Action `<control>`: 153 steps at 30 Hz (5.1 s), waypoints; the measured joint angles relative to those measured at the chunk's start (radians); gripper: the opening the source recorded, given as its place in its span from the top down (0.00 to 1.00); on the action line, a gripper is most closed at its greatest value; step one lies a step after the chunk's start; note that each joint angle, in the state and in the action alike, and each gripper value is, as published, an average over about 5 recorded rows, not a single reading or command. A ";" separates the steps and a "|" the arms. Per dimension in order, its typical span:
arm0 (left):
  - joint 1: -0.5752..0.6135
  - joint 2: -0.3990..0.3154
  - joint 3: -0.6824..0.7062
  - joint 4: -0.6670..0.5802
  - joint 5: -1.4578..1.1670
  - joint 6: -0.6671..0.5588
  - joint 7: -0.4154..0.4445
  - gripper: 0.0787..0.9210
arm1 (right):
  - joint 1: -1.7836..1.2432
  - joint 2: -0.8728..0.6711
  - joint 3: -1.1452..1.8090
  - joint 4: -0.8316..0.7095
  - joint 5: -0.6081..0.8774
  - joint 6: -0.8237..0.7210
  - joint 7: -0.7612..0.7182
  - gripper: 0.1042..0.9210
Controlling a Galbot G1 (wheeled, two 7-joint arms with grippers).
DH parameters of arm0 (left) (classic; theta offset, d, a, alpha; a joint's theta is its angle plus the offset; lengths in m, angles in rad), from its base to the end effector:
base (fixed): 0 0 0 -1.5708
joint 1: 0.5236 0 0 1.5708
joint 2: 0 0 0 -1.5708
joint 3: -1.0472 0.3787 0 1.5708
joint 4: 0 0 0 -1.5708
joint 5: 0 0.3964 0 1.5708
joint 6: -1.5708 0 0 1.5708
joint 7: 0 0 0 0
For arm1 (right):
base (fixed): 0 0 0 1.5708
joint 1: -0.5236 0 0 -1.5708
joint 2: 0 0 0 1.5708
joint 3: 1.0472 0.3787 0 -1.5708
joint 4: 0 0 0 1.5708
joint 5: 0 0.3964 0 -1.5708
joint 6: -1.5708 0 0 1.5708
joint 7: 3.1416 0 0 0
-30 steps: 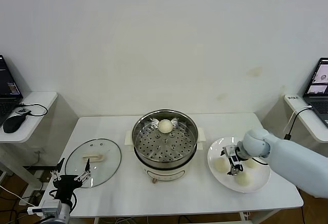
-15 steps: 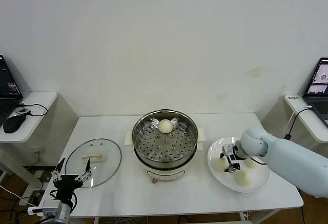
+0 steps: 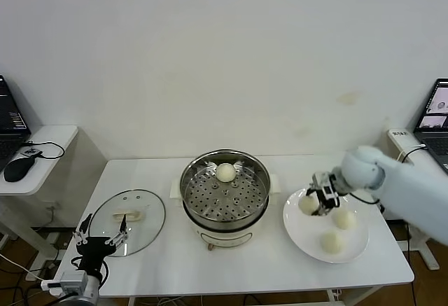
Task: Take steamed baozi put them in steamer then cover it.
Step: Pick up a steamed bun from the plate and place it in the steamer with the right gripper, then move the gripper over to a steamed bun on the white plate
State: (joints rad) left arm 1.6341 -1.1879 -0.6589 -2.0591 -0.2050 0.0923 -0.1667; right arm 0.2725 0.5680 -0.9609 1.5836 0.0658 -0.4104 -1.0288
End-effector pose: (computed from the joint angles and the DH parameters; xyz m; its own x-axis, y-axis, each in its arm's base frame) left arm 0.1996 0.1158 -0.3263 -0.9831 -0.1164 0.1415 -0.0844 0.9732 0.2141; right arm 0.5256 -0.1025 -0.0996 -0.3171 -0.1743 0.9322 -0.9372 -0.0931 -0.3362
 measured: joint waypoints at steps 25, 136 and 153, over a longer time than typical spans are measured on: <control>0.004 0.041 -0.028 -0.019 -0.025 0.004 0.001 0.12 | 0.261 0.416 -0.213 -0.080 0.380 -0.219 0.199 0.34; 0.012 0.030 -0.023 -0.025 -0.004 0.012 0.003 0.12 | -0.632 -0.126 0.373 -0.001 -0.283 0.155 0.041 0.15; 0.010 0.035 -0.028 -0.029 -0.008 0.012 0.003 0.12 | -0.598 -0.118 0.379 -0.013 -0.237 0.122 0.007 0.50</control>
State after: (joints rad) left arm 1.6442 -1.1525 -0.6868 -2.0880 -0.2129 0.1047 -0.1640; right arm -0.3256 0.4499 -0.5815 1.5702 -0.1708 -0.2887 -1.0214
